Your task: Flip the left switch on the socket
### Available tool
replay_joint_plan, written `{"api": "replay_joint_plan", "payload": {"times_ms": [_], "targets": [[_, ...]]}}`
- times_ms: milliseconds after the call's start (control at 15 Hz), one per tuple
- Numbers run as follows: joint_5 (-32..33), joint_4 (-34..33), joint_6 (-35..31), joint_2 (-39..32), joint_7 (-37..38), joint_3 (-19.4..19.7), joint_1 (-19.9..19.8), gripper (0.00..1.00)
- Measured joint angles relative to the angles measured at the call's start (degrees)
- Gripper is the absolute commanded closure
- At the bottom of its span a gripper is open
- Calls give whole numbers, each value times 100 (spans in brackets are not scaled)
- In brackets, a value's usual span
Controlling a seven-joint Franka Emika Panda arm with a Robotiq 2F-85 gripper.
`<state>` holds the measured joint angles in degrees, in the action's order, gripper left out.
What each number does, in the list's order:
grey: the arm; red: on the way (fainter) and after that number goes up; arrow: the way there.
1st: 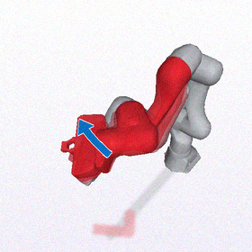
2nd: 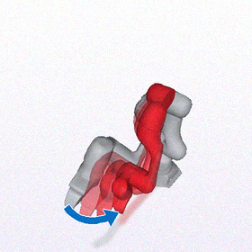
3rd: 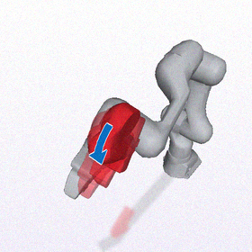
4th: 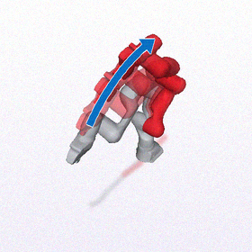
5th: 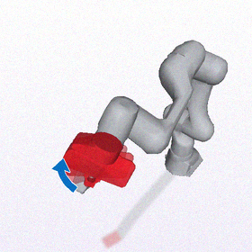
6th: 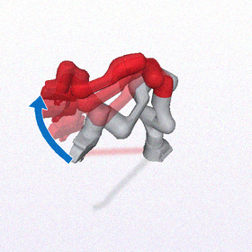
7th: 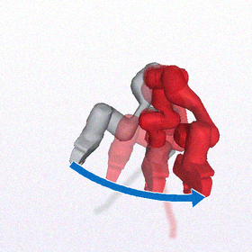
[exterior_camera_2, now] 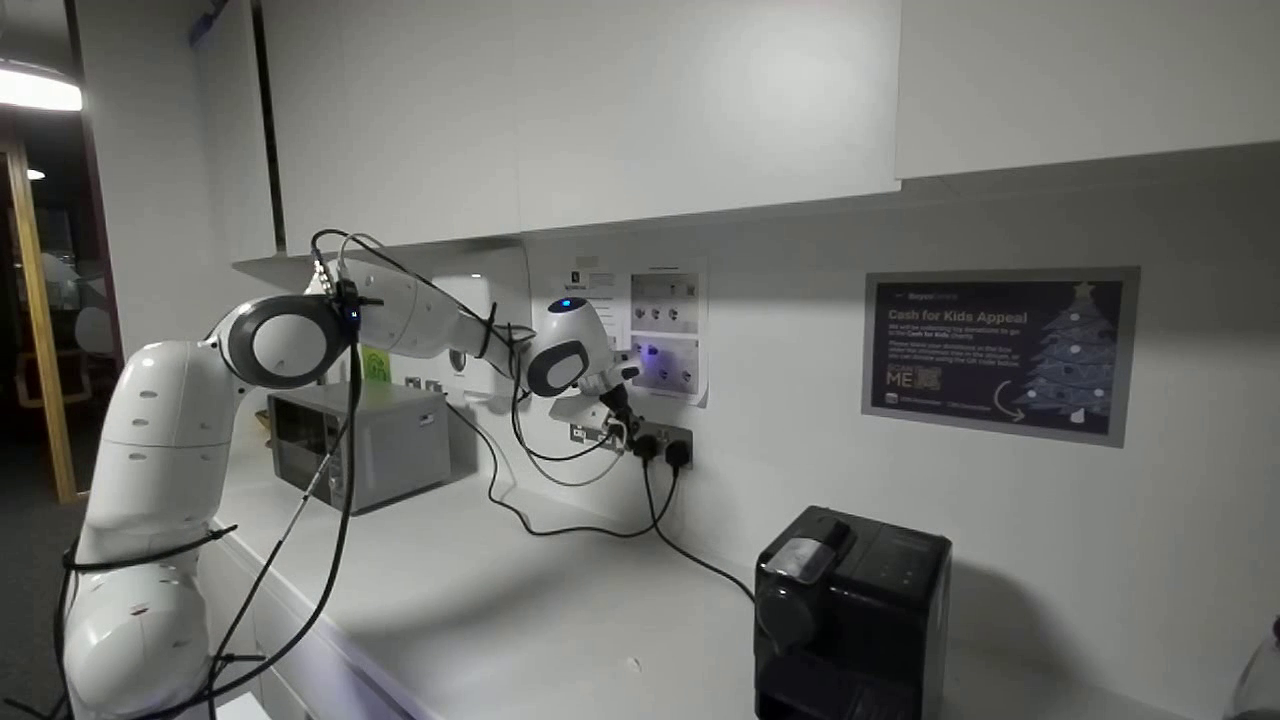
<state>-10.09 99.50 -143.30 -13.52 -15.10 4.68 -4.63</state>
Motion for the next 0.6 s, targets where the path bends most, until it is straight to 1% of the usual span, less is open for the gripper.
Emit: {"api": "replay_joint_plan", "payload": {"times_ms": [333, 600], "targets": [[1, -504, 0, -345, -320, -107, -145, 100], [1, -739, 0, -522, -707, -206, -323, 100]]}}
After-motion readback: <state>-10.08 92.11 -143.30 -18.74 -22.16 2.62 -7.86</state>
